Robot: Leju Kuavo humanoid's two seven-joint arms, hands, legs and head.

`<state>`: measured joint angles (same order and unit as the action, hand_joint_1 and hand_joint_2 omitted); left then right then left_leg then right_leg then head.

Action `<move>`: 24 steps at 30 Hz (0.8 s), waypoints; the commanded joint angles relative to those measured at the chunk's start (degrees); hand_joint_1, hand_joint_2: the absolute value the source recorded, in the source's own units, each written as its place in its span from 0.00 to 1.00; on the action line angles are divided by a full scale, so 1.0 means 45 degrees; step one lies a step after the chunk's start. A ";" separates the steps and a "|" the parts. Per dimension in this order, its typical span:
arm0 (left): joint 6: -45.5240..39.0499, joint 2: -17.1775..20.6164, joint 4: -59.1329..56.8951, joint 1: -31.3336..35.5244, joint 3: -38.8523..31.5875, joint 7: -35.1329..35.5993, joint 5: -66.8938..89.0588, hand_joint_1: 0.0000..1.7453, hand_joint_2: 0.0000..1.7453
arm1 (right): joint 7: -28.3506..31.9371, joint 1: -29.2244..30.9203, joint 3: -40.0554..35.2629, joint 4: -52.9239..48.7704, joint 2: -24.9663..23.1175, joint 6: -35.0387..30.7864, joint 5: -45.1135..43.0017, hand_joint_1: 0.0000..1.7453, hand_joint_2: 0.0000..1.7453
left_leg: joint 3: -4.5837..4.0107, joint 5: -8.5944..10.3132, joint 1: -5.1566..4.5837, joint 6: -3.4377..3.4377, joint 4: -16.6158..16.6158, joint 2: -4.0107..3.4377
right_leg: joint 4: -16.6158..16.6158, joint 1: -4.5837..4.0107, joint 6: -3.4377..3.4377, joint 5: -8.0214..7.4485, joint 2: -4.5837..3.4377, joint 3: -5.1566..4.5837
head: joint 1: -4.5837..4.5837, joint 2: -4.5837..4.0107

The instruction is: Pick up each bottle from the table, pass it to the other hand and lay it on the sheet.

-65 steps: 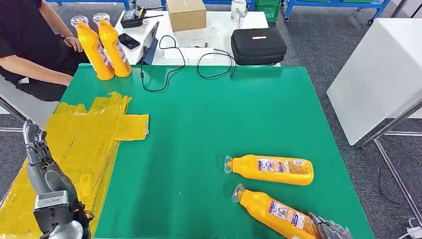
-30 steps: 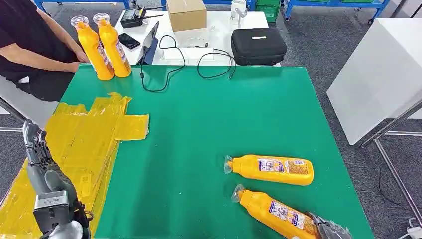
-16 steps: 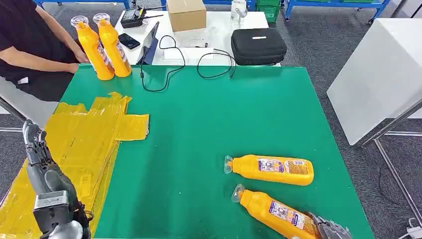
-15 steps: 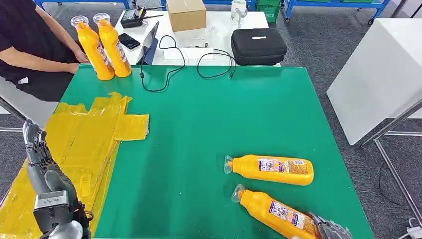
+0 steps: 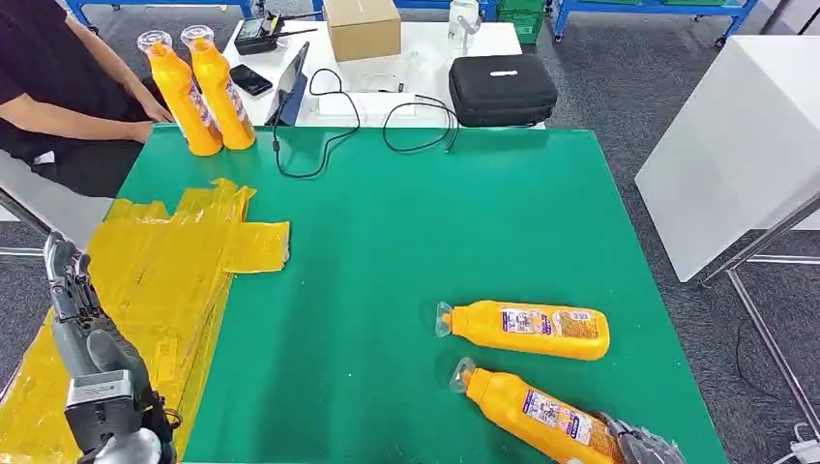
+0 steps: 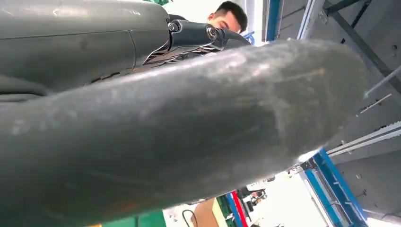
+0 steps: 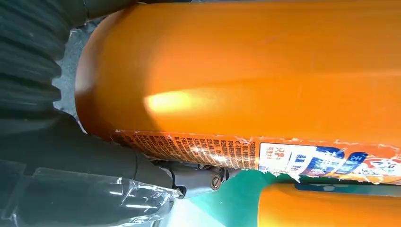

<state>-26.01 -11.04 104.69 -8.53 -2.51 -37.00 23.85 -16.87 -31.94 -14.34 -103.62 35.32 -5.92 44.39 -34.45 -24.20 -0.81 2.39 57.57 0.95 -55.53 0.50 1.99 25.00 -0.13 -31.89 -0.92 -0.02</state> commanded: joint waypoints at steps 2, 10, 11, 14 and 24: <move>0.0044 0.0076 -0.0670 0.0339 -0.0157 0.0028 -0.0029 0.00 0.00 | 0.0049 0.0218 0.0050 0.0595 -0.0469 0.0060 -0.0018 1.00 1.00 | 0.0029 -0.0005 0.0021 -0.0040 -0.0011 -0.0006 | 0.0026 -0.0021 -0.0014 0.0003 0.0011 0.0041 | 0.0000 0.0000; 0.0044 0.0076 -0.0670 0.0339 -0.0157 0.0028 -0.0029 0.00 0.00 | 0.0049 0.0218 0.0050 0.0595 -0.0469 0.0060 -0.0018 1.00 1.00 | 0.0015 0.0000 0.0012 -0.0024 -0.0009 -0.0001 | 0.0017 -0.0011 -0.0008 0.0000 0.0009 0.0022 | 0.0000 0.0000; 0.0044 0.0076 -0.0670 0.0339 -0.0157 0.0028 -0.0029 0.00 0.00 | 0.0049 0.0218 0.0050 0.0595 -0.0469 0.0060 -0.0018 1.00 1.00 | 0.0025 -0.0005 0.0022 -0.0040 -0.0009 -0.0004 | 0.0025 -0.0021 -0.0014 0.0003 0.0013 0.0038 | 0.0000 0.0000; 0.2920 -0.0035 0.0112 0.0336 0.0145 0.1060 -0.1966 0.00 1.00 | 0.4849 0.4622 0.0018 -0.0216 -0.3210 -0.0438 -0.3552 1.00 1.00 | 0.0029 -0.0005 0.0020 -0.0041 -0.0011 -0.0005 | 0.0026 -0.0019 -0.0015 0.0004 0.0013 0.0042 | 0.0000 0.0000; 0.2962 -0.0284 0.0651 0.0408 0.0358 0.1828 -0.1413 0.00 1.00 | 0.5254 0.8513 -0.0199 0.1366 -0.5448 0.1893 -0.2443 1.00 1.00 | -0.0064 0.0142 0.0082 -0.0087 -0.0003 -0.0200 | 0.0003 -0.0065 -0.0028 -0.0161 -0.0225 -0.0244 | 0.0039 0.0000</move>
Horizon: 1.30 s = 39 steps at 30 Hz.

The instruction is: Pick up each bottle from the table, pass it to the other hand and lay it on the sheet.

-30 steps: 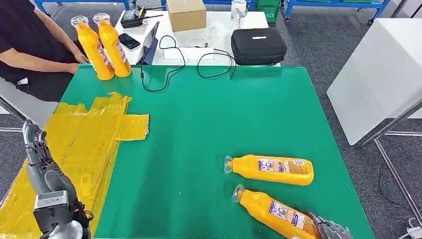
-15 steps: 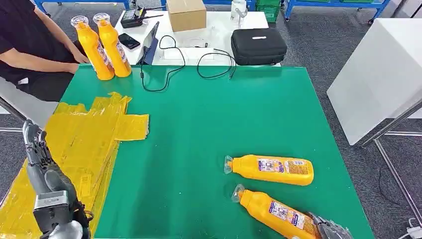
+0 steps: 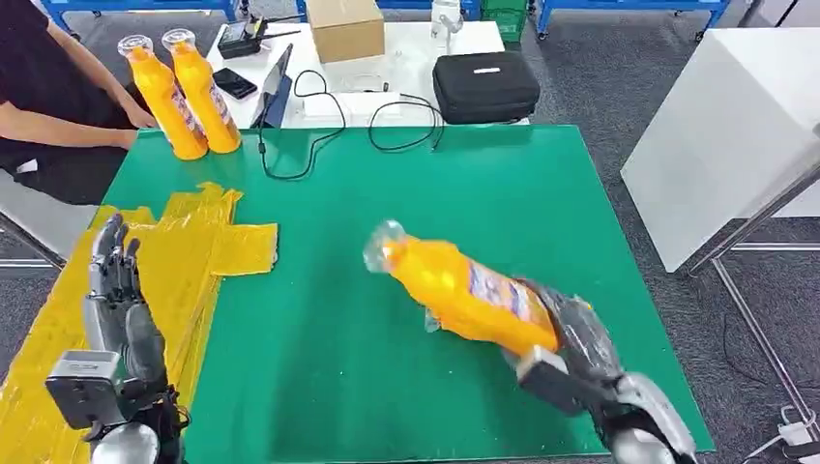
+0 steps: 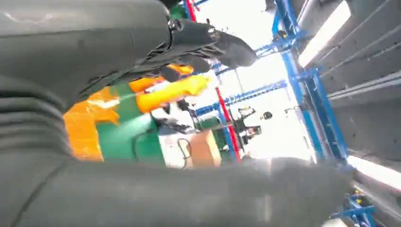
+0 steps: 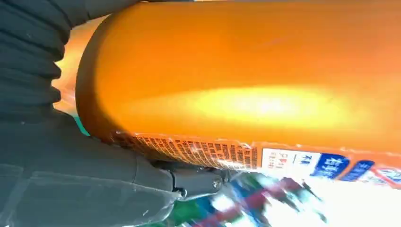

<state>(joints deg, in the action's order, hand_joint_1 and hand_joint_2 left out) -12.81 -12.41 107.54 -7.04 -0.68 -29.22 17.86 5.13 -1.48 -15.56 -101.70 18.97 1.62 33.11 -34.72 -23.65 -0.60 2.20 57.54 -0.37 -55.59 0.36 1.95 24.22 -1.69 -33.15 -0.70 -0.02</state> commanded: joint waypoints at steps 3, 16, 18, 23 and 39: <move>0.0071 0.0008 0.0020 0.0075 -0.0038 0.0060 -0.0088 0.00 1.00 | 0.0439 0.1727 0.0078 0.0981 -0.1919 0.0293 0.0150 1.00 1.00 | -0.0060 0.0032 0.0030 -0.0056 -0.0017 0.0249 | 0.0019 -0.0037 -0.0023 0.0024 0.0265 0.0095 | 0.0014 0.0000; 0.0122 0.0053 0.0142 -0.0216 -0.0204 -0.0022 -0.0197 0.00 1.00 | 0.0501 0.1562 -0.0081 0.0981 -0.2031 0.0268 0.0432 1.00 1.00 | -0.0163 0.0062 0.0021 -0.0034 -0.0001 0.0313 | 0.0000 -0.0034 -0.0021 0.0018 0.0329 0.0099 | 0.0005 0.0000; 0.0122 0.0053 0.0142 -0.0216 -0.0204 -0.0022 -0.0197 0.00 1.00 | 0.0501 0.1562 -0.0081 0.0981 -0.2031 0.0268 0.0432 1.00 1.00 | -0.0131 0.0046 0.0027 -0.0052 0.0001 0.0292 | 0.0001 -0.0040 -0.0027 0.0030 0.0320 0.0128 | 0.0005 0.0000; 0.0122 0.0053 0.0142 -0.0216 -0.0204 -0.0022 -0.0197 0.00 1.00 | 0.0501 0.1562 -0.0081 0.0981 -0.2031 0.0268 0.0432 1.00 1.00 | -0.0158 0.0059 0.0020 -0.0033 -0.0001 0.0314 | -0.0001 -0.0032 -0.0019 0.0022 0.0333 0.0103 | 0.0009 0.0000; 0.0149 0.0048 0.0088 -0.0191 -0.0243 -0.0031 -0.0221 0.00 1.00 | 0.0489 0.1603 -0.0125 0.1077 -0.2150 0.0240 0.0498 1.00 1.00 | -0.0139 0.0048 0.0027 -0.0047 0.0004 0.0300 | 0.0000 -0.0039 -0.0022 0.0030 0.0329 0.0123 | 0.0004 0.0000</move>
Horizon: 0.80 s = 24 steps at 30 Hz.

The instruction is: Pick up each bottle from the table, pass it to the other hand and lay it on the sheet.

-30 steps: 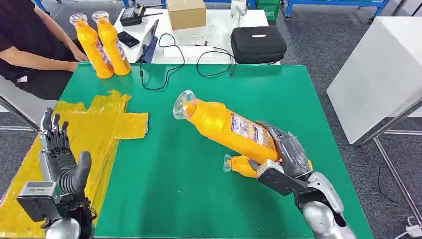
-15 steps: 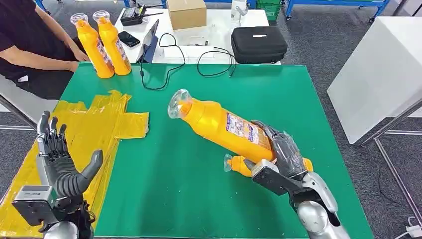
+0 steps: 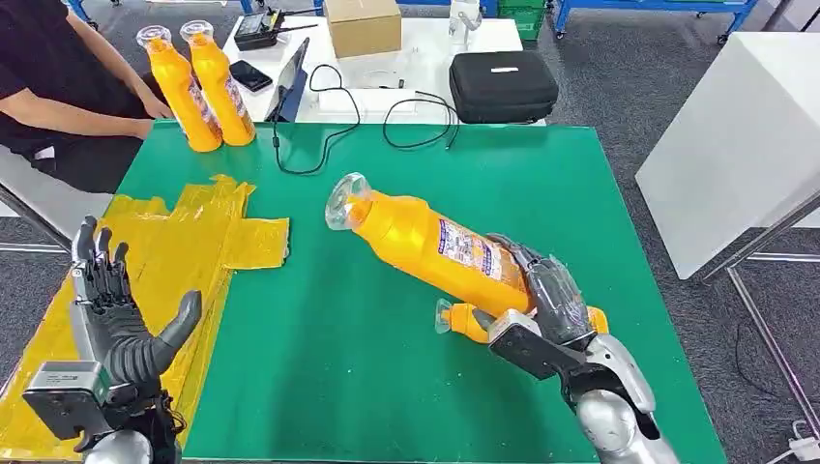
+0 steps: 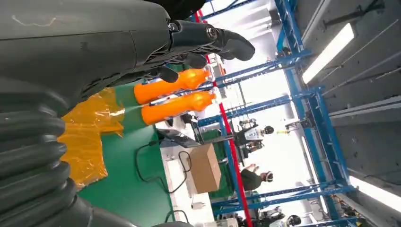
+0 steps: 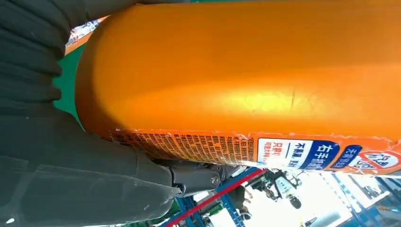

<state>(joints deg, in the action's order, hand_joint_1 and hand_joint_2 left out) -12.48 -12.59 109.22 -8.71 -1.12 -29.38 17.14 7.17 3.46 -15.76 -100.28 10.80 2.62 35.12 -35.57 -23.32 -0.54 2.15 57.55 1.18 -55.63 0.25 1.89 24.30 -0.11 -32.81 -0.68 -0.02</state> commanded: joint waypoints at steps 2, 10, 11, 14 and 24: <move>0.0214 0.0018 -0.0259 -0.0121 -0.0376 -0.0200 -0.0133 0.00 1.00 | 0.0163 0.0126 -0.0587 0.0814 -0.0948 -0.0397 0.0718 1.00 1.00 | 0.0045 -0.0022 0.0010 -0.0032 -0.0001 -0.0039 | 0.0010 -0.0010 -0.0008 0.0012 -0.0020 0.0043 | 0.0000 0.0000; 0.1128 -0.0697 -0.0958 -0.0111 -0.0727 -0.0821 -0.0336 0.00 1.00 | 0.0503 -0.0289 -0.0900 0.0881 -0.1214 -0.1291 0.0821 1.00 1.00 | 0.0051 -0.0025 0.0012 -0.0038 -0.0010 -0.0053 | 0.0013 -0.0011 -0.0013 0.0014 -0.0032 0.0039 | 0.0010 0.0000; 0.1309 -0.0741 -0.0858 0.0004 -0.0444 -0.0634 -0.0523 0.00 1.00 | 0.0544 -0.0013 -0.0777 0.0833 -0.1017 -0.0937 0.0501 1.00 1.00 | -0.0002 -0.0009 0.0012 -0.0022 -0.0003 -0.0022 | 0.0011 -0.0011 -0.0005 0.0003 -0.0007 -0.0004 | 0.0000 0.0000; 0.4763 0.0105 -0.0846 -0.0377 0.0447 0.2109 -0.4309 0.00 1.00 | 0.0826 0.1208 -0.1415 0.1387 -0.1261 0.0609 0.0112 1.00 1.00 | -0.0005 -0.0009 0.0013 -0.0020 0.0004 -0.0026 | 0.0005 -0.0008 -0.0001 0.0003 -0.0009 -0.0008 | 0.0000 0.0000; 0.5371 0.0347 -0.1582 0.0420 0.0186 0.2012 -0.6879 0.00 1.00 | -0.1056 0.8092 -0.2975 0.6290 -0.3329 0.1207 -0.1777 1.00 1.00 | -0.0002 0.0029 -0.0016 -0.0014 0.0012 -0.0168 | -0.0030 0.0017 -0.0006 -0.0048 -0.0136 -0.0054 | -0.0005 0.0000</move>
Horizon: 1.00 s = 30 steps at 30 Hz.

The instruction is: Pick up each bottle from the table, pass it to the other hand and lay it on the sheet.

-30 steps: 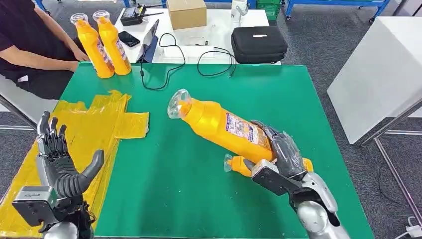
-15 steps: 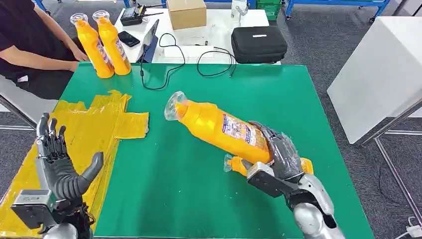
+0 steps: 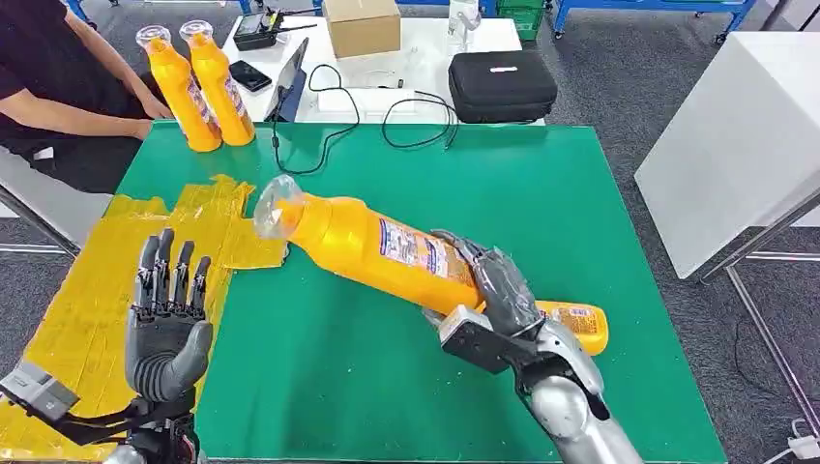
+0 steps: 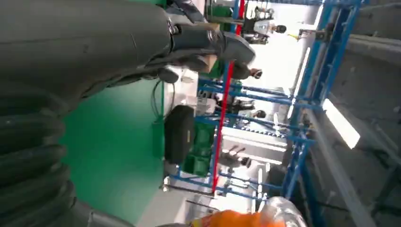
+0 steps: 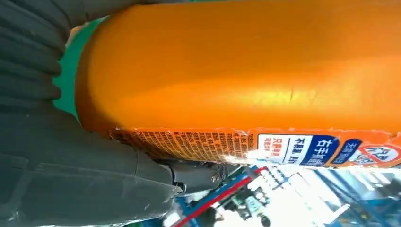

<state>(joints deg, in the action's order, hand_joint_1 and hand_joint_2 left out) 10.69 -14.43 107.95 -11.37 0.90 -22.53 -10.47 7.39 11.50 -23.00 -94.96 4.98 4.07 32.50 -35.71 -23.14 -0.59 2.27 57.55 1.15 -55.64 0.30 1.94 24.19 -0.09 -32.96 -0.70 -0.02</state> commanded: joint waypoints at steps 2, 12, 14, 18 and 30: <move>0.0311 0.0713 -0.1302 0.0930 -0.0325 0.0496 -0.0762 0.00 1.00 | -0.1252 0.6523 -0.1543 0.5382 -0.2265 0.0749 -0.1245 1.00 1.00 | 0.0022 0.0003 -0.0004 -0.0055 0.0002 -0.0170 | -0.0022 0.0003 0.0007 -0.0045 -0.0154 -0.0028 | -0.0010 0.0000; 0.0757 0.0564 -0.1146 0.0460 -0.0175 0.0550 -0.0934 0.00 1.00 | -0.1204 0.5948 -0.2286 0.5747 -0.2395 0.0147 -0.1118 1.00 1.00 | 0.0045 0.0017 0.0038 -0.0083 -0.0008 -0.0058 | 0.0003 -0.0033 -0.0021 -0.0029 -0.0039 0.0030 | 0.0005 0.0000; 0.0758 0.0566 -0.1144 0.0467 -0.0178 0.0552 -0.0934 0.00 1.00 | -0.1206 0.5982 -0.2276 0.5737 -0.2378 0.0151 -0.1115 1.00 1.00 | 0.0020 0.0022 0.0038 -0.0084 -0.0001 -0.0037 | -0.0002 -0.0033 -0.0021 -0.0028 -0.0017 0.0013 | 0.0000 0.0000; 0.0758 0.0566 -0.1144 0.0467 -0.0178 0.0552 -0.0934 0.00 1.00 | -0.1206 0.5982 -0.2276 0.5737 -0.2378 0.0151 -0.1115 1.00 1.00 | 0.0012 0.0021 0.0036 -0.0087 0.0002 -0.0037 | -0.0005 -0.0030 -0.0024 -0.0027 -0.0019 0.0007 | 0.0000 0.0000; 0.0768 0.0493 -0.1228 0.0655 -0.0180 0.0502 -0.0807 0.00 1.00 | -0.1228 0.5797 -0.2504 0.5804 -0.2600 0.0115 -0.1143 1.00 1.00 | -0.0004 0.0028 0.0034 -0.0078 -0.0004 -0.0015 | 0.0000 -0.0028 -0.0020 -0.0029 -0.0003 -0.0005 | 0.0005 0.0000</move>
<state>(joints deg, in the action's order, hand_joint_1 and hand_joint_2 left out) 13.92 -13.33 105.79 -9.97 0.17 -20.24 -14.60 1.79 35.12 -31.98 -72.96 -5.64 4.79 27.58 -35.96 -22.91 -0.46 2.05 57.55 1.24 -55.68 0.20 1.88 23.99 -0.02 -33.19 -0.68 -0.02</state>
